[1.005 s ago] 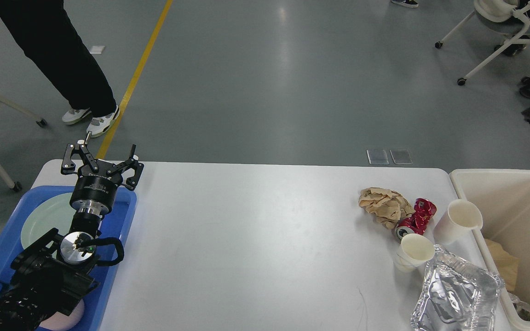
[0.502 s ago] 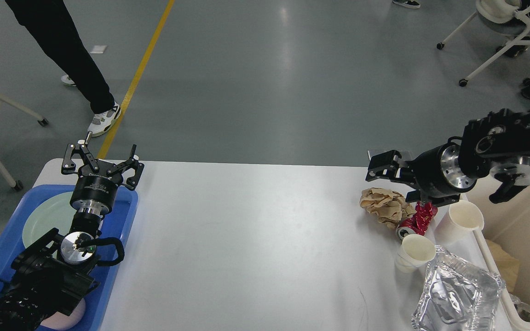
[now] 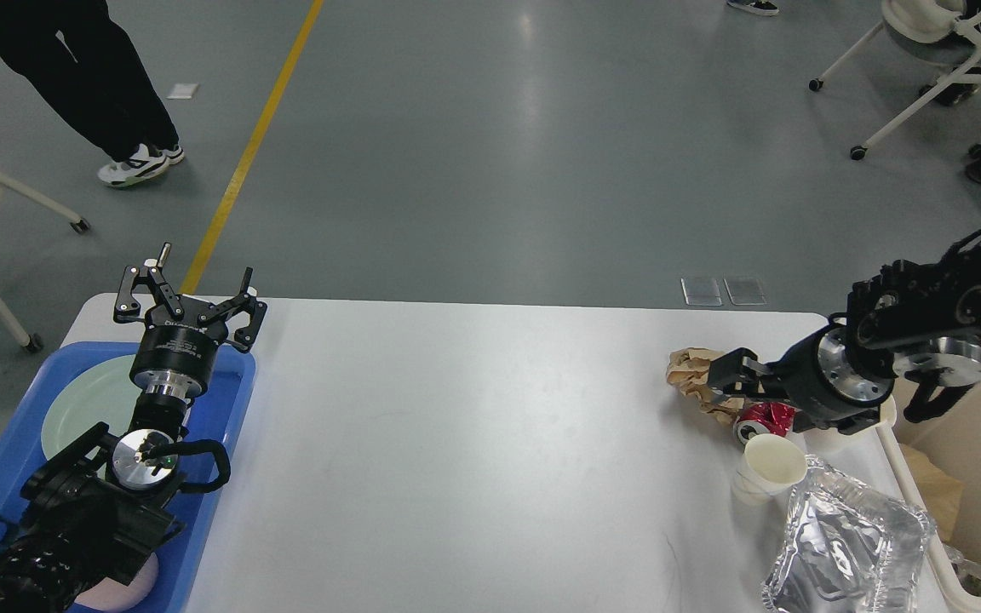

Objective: Tidy desktop
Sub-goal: 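Grasp the white paper cup with the right gripper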

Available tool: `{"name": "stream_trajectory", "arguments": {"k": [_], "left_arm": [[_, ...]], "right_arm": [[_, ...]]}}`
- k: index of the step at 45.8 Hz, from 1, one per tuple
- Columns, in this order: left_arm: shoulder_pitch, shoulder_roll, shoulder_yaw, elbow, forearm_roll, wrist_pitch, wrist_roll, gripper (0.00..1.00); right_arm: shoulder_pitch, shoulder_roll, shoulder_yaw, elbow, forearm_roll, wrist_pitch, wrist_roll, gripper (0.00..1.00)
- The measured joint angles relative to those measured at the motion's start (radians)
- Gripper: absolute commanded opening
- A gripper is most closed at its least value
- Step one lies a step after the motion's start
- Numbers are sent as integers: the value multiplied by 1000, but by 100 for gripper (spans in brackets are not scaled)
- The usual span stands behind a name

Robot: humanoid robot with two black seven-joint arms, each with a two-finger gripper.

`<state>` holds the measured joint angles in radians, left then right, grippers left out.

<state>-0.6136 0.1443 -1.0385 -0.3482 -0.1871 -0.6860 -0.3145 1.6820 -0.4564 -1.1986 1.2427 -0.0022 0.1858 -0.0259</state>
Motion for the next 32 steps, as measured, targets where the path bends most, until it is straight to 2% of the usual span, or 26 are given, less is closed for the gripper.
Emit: {"name": "stream_trajectory", "arguments": {"k": [17,24,26,29,32], "left_arm": [[0,0,0,0,0,0,0,97],[0,0,0,0,0,0,0,97],[0,0,0,0,0,0,0,97],[0,0,0,0,0,0,0,97],[0,0,0,0,0,0,0,97]], "right_arm": [[-330,-47,69,-390,17,1,1,100],[-428,-49,112,-488,23,5,0,100],[-450,-49,128,-500,31,0,0,92],[-483,-49,157,-514,46,-6,1,63],[-511,-49,192,-534,59,-21,2,44]]}}
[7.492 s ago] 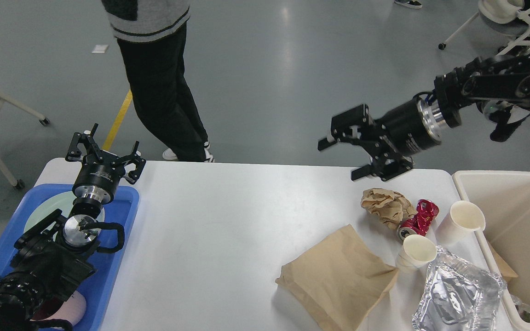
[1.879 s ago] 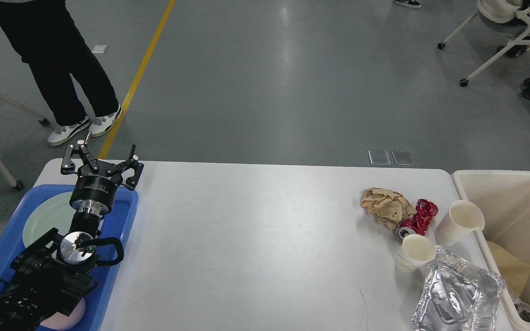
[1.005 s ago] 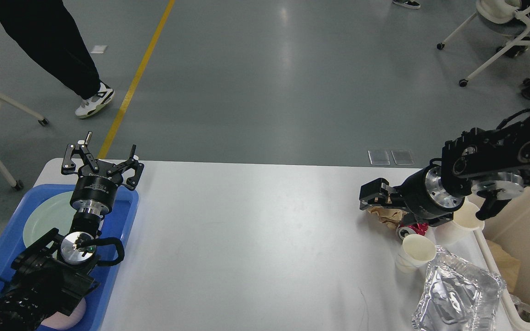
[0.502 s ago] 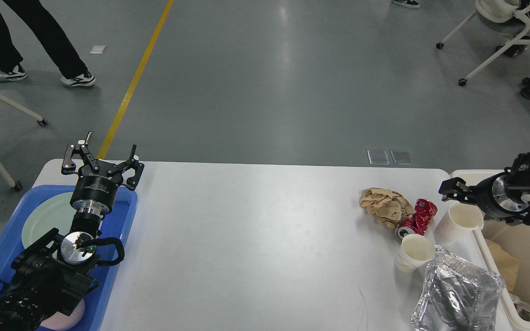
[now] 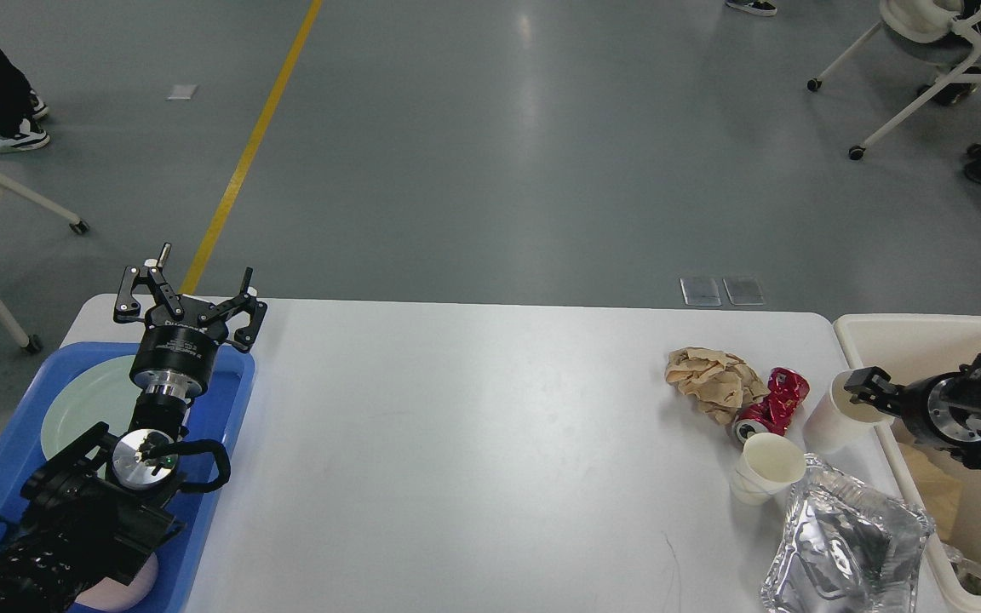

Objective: Tidy desktop
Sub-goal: 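Grasp the white paper cup with the right gripper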

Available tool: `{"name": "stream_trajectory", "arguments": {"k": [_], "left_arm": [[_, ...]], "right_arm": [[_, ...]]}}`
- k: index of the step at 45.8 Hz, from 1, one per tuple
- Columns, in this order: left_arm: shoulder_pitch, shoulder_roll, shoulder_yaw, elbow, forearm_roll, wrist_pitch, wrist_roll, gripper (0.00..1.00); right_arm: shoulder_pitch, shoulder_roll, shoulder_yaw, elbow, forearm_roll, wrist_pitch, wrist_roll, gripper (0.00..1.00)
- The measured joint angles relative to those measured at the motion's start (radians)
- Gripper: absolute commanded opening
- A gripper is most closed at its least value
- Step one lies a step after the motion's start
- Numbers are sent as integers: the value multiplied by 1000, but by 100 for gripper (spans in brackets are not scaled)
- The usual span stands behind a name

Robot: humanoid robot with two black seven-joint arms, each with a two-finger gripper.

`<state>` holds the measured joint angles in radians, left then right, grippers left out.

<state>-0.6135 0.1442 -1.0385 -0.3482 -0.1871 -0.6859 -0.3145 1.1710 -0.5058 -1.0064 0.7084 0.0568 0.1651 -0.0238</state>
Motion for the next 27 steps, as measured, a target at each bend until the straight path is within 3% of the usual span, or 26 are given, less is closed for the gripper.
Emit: {"name": "stream_trajectory", "arguments": {"k": [3,4,5,6,27], "left_arm": [[0,0,0,0,0,0,0,97],[0,0,0,0,0,0,0,97],[0,0,0,0,0,0,0,97],[0,0,0,0,0,0,0,97],[0,0,0,0,0,0,0,97]], "right_arm": [[-32,4,26,-14,5,-30,1,29],[-42,5,31,-17,6,-41,2,21],[-52,7,35,-20,6,-57,3,6],[-62,9,38,-23,6,-74,3,0],[-22,13,49,-10,8,-158,-8,0]]}}
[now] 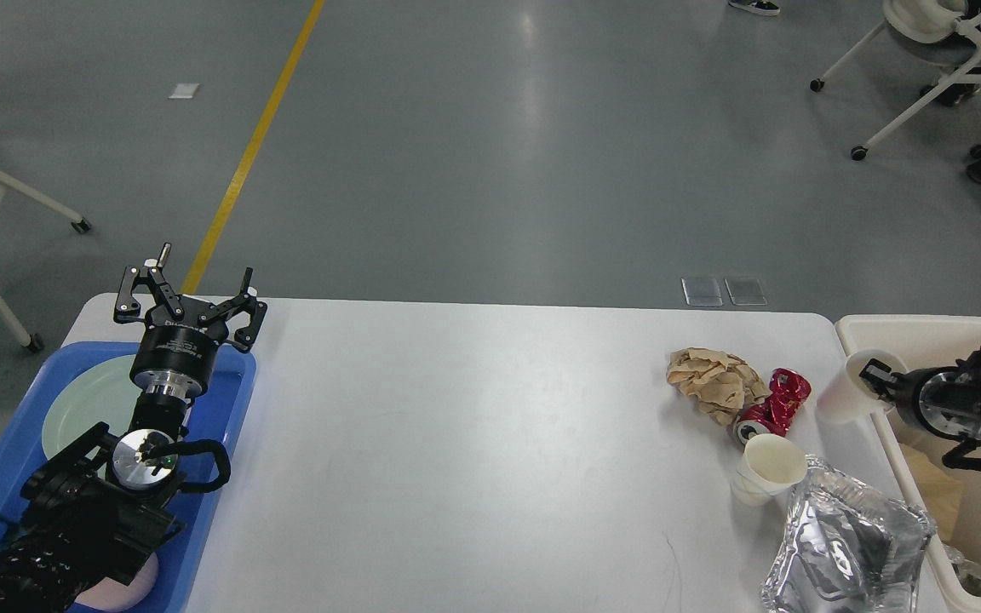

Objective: Tidy desktop
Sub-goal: 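Grasp the white paper cup with the right gripper, then lift the white cup and drop it into the white bin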

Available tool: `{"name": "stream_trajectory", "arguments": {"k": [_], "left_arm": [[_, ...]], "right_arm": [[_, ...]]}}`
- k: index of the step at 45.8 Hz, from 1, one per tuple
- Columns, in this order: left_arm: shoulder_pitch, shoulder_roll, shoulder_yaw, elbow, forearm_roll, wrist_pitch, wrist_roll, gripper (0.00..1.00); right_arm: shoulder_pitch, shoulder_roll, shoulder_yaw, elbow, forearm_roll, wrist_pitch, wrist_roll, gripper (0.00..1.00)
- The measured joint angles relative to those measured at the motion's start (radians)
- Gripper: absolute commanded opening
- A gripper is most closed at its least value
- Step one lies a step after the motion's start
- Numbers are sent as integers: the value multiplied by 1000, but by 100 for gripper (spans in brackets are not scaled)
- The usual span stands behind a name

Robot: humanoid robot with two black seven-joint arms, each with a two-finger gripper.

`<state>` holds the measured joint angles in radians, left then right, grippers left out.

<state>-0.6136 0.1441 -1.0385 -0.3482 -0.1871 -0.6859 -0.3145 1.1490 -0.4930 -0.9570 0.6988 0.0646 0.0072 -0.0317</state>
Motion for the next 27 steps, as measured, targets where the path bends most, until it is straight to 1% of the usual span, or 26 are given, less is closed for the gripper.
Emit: {"name": "stream_trajectory", "arguments": {"k": [5,12,16,17,20,27], "left_arm": [[0,0,0,0,0,0,0,97],[0,0,0,0,0,0,0,97],[0,0,0,0,0,0,0,97],[0,0,0,0,0,0,0,97],[0,0,0,0,0,0,0,97],[0,0,0,0,0,0,0,97]], "right_arm": [[49,-24,1,28,0,9,1,0],[190,-83,1,149,-8,63,2,0],[322,-118,-1,263,-15,105,4,0],[392,-129,-3,318,-17,125,5,0],[513,-141,-6,408,-19,162,5,0],[847,-121,-9,627,-20,318,8,0]]}}
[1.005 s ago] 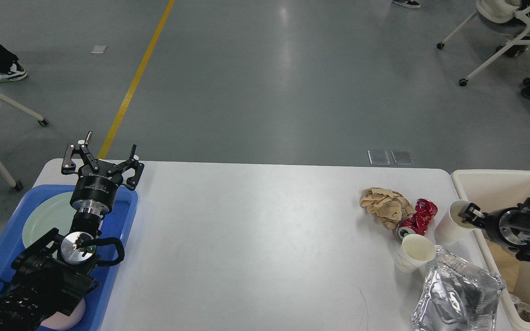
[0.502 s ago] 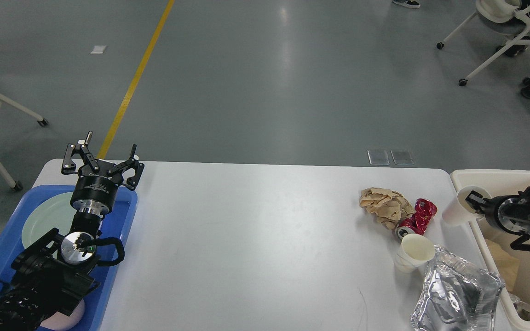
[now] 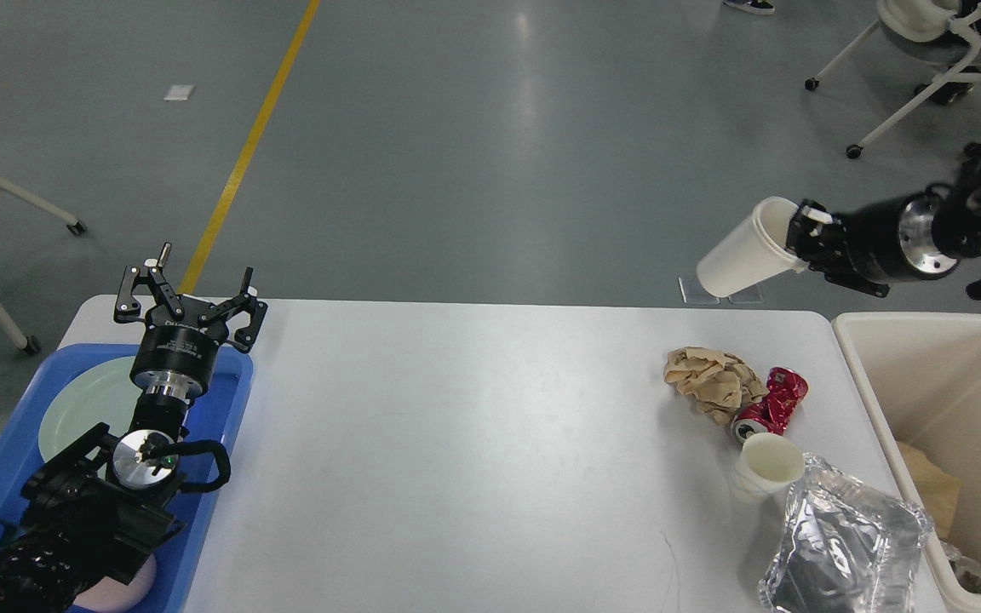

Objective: Tidy desktop
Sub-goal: 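Lift the white cup and drop it into the white bin, then move the right gripper over the crumpled brown paper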

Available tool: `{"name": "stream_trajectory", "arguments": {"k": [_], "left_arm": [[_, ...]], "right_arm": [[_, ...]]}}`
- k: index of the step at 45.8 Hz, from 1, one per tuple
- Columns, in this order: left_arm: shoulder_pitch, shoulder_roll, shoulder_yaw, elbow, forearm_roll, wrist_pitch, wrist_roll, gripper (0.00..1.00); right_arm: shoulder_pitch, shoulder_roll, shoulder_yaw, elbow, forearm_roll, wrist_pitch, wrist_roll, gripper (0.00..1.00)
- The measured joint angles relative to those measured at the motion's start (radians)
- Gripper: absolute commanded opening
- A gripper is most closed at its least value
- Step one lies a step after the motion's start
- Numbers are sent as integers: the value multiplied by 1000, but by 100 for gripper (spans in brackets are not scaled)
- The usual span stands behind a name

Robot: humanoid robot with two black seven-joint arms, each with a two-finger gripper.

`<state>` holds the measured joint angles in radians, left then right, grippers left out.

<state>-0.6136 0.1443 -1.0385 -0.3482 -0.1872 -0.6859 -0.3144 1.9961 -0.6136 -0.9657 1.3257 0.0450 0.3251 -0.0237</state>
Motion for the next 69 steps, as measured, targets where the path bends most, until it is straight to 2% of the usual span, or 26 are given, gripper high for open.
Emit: {"name": "stream_trajectory", "arguments": {"k": [4,9,17,23,30,37,45,46,47,48,50,51,69], "left_arm": [[0,0,0,0,0,0,0,97],[0,0,0,0,0,0,0,97],[0,0,0,0,0,0,0,97],[0,0,0,0,0,0,0,97],[0,0,0,0,0,0,0,97],[0,0,0,0,0,0,0,97],[0,0,0,0,0,0,0,97],[0,0,0,0,0,0,0,97],[0,0,0,0,0,0,0,97],[0,0,0,0,0,0,0,97],[0,0,0,0,0,0,0,97],[0,0,0,0,0,0,0,97],[0,1,0,0,0,0,0,97]], "right_arm": [[139,39,-1,108,2,88,0,0],[224,82,-5,181,6,129,1,0],[161,108,-93,113,-3,107,-1,0],[-46,69,-149,-89,-10,46,0,0],[-366,42,-157,-416,-11,-42,0,0],[-760,56,-157,-831,6,-128,-9,0],[-1064,118,-151,-1138,13,-200,-11,0],[-1088,124,-151,-1157,13,-211,-12,7],[-1114,132,-150,-1177,13,-226,-12,61],[-1130,138,-149,-1188,13,-238,-12,100],[-1155,152,-148,-1202,14,-257,-11,96],[-1161,157,-147,-1206,15,-262,-11,100],[-1163,189,-138,-1215,33,-278,-10,100]]}}
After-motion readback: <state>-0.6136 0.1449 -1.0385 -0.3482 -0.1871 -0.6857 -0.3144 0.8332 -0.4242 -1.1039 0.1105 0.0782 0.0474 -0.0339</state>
